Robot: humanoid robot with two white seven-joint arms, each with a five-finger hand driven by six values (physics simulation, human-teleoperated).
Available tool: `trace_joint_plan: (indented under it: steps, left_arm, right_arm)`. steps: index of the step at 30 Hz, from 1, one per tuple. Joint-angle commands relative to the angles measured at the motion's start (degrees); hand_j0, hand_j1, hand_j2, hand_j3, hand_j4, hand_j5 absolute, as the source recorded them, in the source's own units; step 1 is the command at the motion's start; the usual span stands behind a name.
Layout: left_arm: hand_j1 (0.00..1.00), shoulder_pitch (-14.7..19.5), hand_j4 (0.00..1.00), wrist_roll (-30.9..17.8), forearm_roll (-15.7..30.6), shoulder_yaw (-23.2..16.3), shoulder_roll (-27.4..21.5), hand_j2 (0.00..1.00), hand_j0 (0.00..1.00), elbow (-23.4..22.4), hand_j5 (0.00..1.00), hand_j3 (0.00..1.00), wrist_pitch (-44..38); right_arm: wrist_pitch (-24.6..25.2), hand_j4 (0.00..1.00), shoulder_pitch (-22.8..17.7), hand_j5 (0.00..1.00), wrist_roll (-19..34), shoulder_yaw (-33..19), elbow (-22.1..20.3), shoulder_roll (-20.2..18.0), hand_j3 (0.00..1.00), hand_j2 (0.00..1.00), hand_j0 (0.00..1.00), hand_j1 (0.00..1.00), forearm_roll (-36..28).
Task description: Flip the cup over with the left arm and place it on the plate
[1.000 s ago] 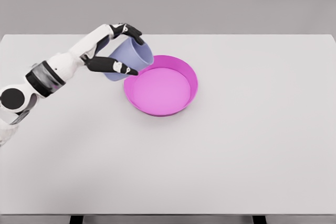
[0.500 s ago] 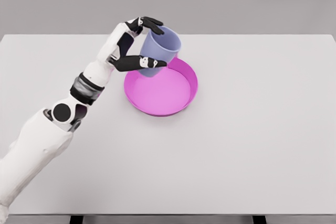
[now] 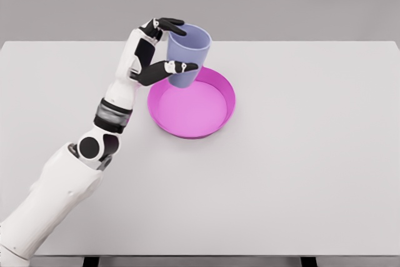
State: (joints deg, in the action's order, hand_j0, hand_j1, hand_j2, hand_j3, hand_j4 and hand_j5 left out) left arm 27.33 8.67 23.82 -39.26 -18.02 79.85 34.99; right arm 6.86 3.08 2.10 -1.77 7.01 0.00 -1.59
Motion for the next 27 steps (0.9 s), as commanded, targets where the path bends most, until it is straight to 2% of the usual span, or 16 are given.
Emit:
trace_joint_plan:
  steps: [1, 4, 5, 7, 10, 12, 15, 17, 20, 22, 27]
  left_arm:
    - [0.4, -0.09, 0.4, 0.47, -0.44, 0.94, 1.84, 0.4, 0.4, -1.09, 0.4, 0.4, 0.01]
    - [0.4, -0.09, 0.4, 2.84, -0.27, 1.21, 4.13, 0.4, 0.4, -5.49, 0.4, 0.4, 0.01]
    - [0.4, -0.18, 0.4, 5.03, -0.36, 1.12, 4.39, 0.4, 0.4, -6.46, 0.4, 0.4, 0.01]
    - [0.4, -1.32, 0.4, 6.09, -0.36, 1.29, 5.18, 0.4, 0.4, -6.9, 0.4, 0.4, 0.01]
    - [0.4, -1.76, 0.4, 6.09, -0.97, 1.21, 5.54, 0.4, 0.4, -5.58, 0.4, 0.4, 0.01]
    - [0.4, -1.76, 0.4, 6.09, -2.81, 1.21, 5.54, 0.4, 0.4, -5.49, 0.4, 0.4, 0.01]
    - [0.39, -2.99, 0.39, 6.09, -6.68, 1.29, 5.01, 0.39, 0.39, -1.98, 0.39, 0.39, 0.01]
    - [0.39, -3.43, 0.39, 6.09, -6.77, 1.64, 4.39, 0.39, 0.39, 1.45, 0.39, 0.39, 0.01]
    - [0.39, -3.43, 0.39, 6.18, -6.77, 3.66, 4.57, 0.39, 0.39, 2.51, 0.39, 0.39, 0.01]
    - [0.4, -3.43, 0.4, 6.09, -6.68, 6.13, 5.36, 0.4, 0.4, 2.59, 0.4, 0.4, 0.01]
    - [0.4, -4.83, 0.4, 6.71, -6.42, 6.31, 8.61, 0.4, 0.4, 2.24, 0.4, 0.4, 0.01]
  right_arm:
    - [0.0, 1.0, 0.0, 1.0, 0.01, 0.01, 0.02, 0.0, 1.0, 1.0, 1.0, 1.0, 0.01]
    - [0.0, 1.0, 0.0, 1.0, 0.01, 0.01, 0.02, 0.0, 1.0, 1.0, 1.0, 1.0, 0.01]
    - [0.0, 1.0, 0.0, 1.0, 0.01, 0.1, 0.02, 0.0, 1.0, 1.0, 1.0, 1.0, 0.01]
    - [0.0, 1.0, 0.0, 1.0, 0.01, 0.01, 0.02, 0.0, 1.0, 1.0, 1.0, 1.0, 0.01]
    - [0.0, 1.0, 0.0, 1.0, 0.01, 0.01, 0.02, 0.0, 1.0, 1.0, 1.0, 1.0, 0.01]
    - [0.0, 1.0, 0.0, 1.0, 0.01, 0.01, 0.02, 0.0, 1.0, 1.0, 1.0, 1.0, 0.01]
    - [0.0, 1.0, 0.0, 1.0, 0.01, 0.01, 0.02, 0.0, 1.0, 1.0, 1.0, 1.0, 0.01]
    - [0.0, 1.0, 0.0, 1.0, 0.01, 0.01, 0.02, 0.0, 1.0, 1.0, 1.0, 1.0, 0.01]
    - [0.0, 1.0, 0.0, 1.0, 0.01, 0.01, 0.02, 0.0, 1.0, 1.0, 1.0, 1.0, 0.01]
    - [0.0, 1.0, 0.0, 1.0, 0.01, 0.01, 0.02, 0.0, 1.0, 1.0, 1.0, 1.0, 0.01]
    - [0.0, 1.0, 0.0, 1.0, 0.01, 0.01, 0.02, 0.0, 1.0, 1.0, 1.0, 1.0, 0.01]
